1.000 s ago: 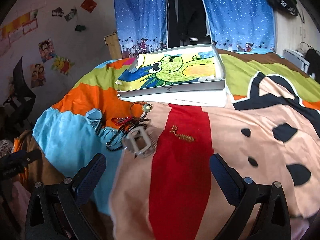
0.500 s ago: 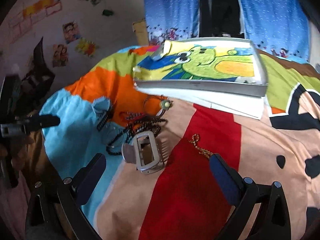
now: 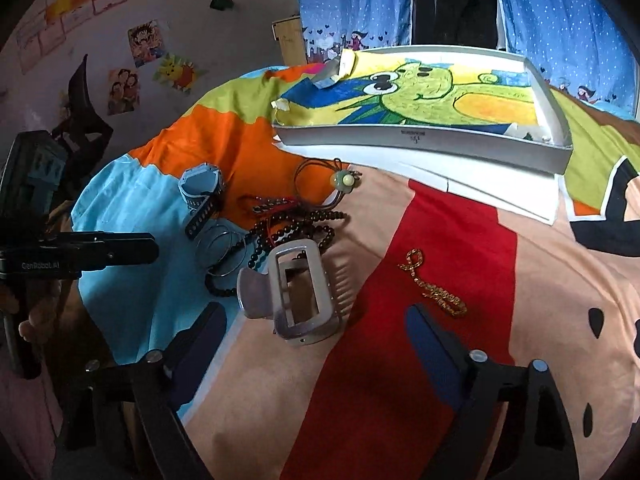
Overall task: Organize jewelry
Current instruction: 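Grasp the silver hair clip with the right tool while the left tool grasps a silver ring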
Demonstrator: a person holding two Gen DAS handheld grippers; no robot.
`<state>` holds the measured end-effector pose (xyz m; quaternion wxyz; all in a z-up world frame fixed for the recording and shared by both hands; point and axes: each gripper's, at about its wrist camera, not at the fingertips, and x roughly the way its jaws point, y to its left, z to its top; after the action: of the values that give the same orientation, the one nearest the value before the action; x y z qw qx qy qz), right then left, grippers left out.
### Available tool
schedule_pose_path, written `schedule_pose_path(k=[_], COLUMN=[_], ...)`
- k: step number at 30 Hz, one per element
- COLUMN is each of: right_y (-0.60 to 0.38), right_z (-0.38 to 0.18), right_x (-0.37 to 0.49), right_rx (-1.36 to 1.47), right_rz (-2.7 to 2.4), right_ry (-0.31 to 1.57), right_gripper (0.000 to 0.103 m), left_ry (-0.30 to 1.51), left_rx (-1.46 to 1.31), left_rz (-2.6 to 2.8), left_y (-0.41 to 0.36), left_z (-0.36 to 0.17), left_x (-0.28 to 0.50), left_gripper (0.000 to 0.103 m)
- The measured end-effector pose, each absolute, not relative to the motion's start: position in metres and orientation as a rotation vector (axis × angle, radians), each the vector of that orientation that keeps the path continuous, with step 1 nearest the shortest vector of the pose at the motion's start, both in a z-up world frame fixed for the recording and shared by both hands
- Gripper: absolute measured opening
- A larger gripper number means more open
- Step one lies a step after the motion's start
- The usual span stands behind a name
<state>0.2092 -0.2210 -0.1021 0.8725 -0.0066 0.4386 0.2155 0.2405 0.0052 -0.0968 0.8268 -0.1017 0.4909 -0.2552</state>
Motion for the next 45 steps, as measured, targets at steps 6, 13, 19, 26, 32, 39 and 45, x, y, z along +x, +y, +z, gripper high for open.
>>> schedule_pose_path(k=[6,13,19,26,32,39,45], right_y=[-0.215,-0.215,-0.21,-0.201,-0.199,-0.199,-0.204], right_z=[-0.107,-0.111,-0.116,-0.122,-0.124,-0.126,-0.114], right_x=[0.21,0.212,0.215,0.217,0.219,0.218,0.212], right_rx=[-0.015,-0.005,-0.014,-0.051,-0.053,-0.054,-0.026], right_rz=[0.467,0.461,0.456,0.447,0.443,0.436,0.442], right_ry=[0.925,0.935,0.937,0.938,0.945,0.951,0.915], right_gripper=[0.077,0.075,0.075,0.073,0.059,0.046,0.046], left_ry=[1.079,1.152,1.152,1.169,1.175,1.126,1.044], left_rx=[-0.313,-0.312,-0.313,-0.253,-0.264,-0.161,-0.094], left_rz=[-0.604,-0.536,-0.499,-0.441,-0.409,-0.405,-0.403], left_y=[0.002,0.002,0.001,-0.005,0.002,-0.011,-0.021], left_z=[-0.103,-0.117,-0.126,-0.138,-0.143,-0.134,-0.108], left_x=[0.254,0.267,0.278,0.286,0.286,0.27,0.238], left_gripper=[0.034,0.034,0.034,0.015,0.002,0.001,0.001])
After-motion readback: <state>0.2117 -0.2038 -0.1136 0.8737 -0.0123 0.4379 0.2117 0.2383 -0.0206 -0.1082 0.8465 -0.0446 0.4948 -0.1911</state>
